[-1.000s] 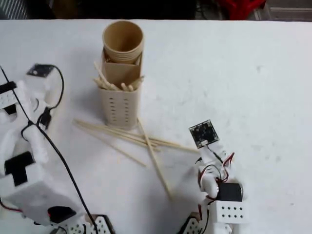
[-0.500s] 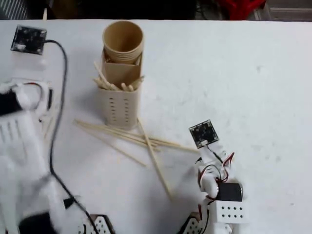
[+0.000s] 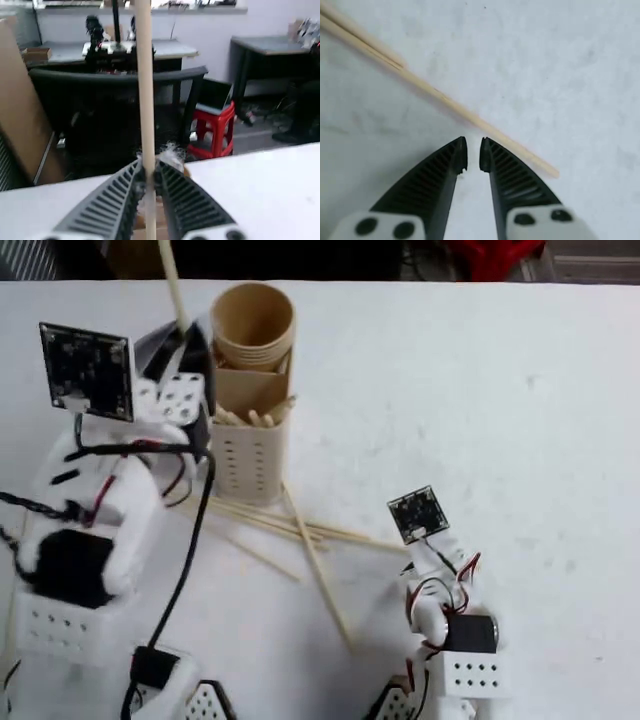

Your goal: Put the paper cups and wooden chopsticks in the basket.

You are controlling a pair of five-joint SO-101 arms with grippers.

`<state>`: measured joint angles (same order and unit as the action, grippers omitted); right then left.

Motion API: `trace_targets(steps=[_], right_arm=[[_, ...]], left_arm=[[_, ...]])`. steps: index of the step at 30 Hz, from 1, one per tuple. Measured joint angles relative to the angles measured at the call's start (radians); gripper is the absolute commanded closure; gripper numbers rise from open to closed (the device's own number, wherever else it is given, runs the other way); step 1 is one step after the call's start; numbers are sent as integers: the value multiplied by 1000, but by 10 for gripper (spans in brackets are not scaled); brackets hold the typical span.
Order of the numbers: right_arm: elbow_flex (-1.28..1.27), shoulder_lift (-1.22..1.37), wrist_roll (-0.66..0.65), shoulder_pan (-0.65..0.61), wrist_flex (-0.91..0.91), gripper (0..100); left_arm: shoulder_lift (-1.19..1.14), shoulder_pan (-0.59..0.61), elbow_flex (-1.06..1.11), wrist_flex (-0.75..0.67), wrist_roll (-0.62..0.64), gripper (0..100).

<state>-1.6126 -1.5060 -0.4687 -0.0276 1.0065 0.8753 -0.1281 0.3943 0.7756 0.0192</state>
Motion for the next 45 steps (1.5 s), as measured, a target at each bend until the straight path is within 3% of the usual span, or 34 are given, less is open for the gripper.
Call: trace_targets(steps=[5, 8, 16, 22, 29, 32, 38, 42, 45], right_arm=[[0, 0, 0, 0, 0, 940], [0, 0, 0, 0, 0, 940], [0, 0, 0, 2, 0, 940], [0, 0, 0, 2, 0, 940], [0, 0, 0, 2, 0, 940], [0, 0, 0, 2, 0, 940], [0, 0, 0, 2, 0, 940], [0, 0, 0, 2, 0, 940], [0, 0, 0, 2, 0, 940]], left_arm=[[-74, -8, 166, -253, 8, 978], [-92, -9, 238, -324, 8, 978], [-97, -9, 324, -348, 8, 897], [-97, -8, 330, -339, 8, 894], [-97, -5, 229, -212, 8, 894], [-97, 57, 130, -121, 8, 894], [-104, 377, -137, 172, 3, 895], [-189, 605, -207, 377, -189, 891], [-353, 709, -163, 440, -370, 890]])
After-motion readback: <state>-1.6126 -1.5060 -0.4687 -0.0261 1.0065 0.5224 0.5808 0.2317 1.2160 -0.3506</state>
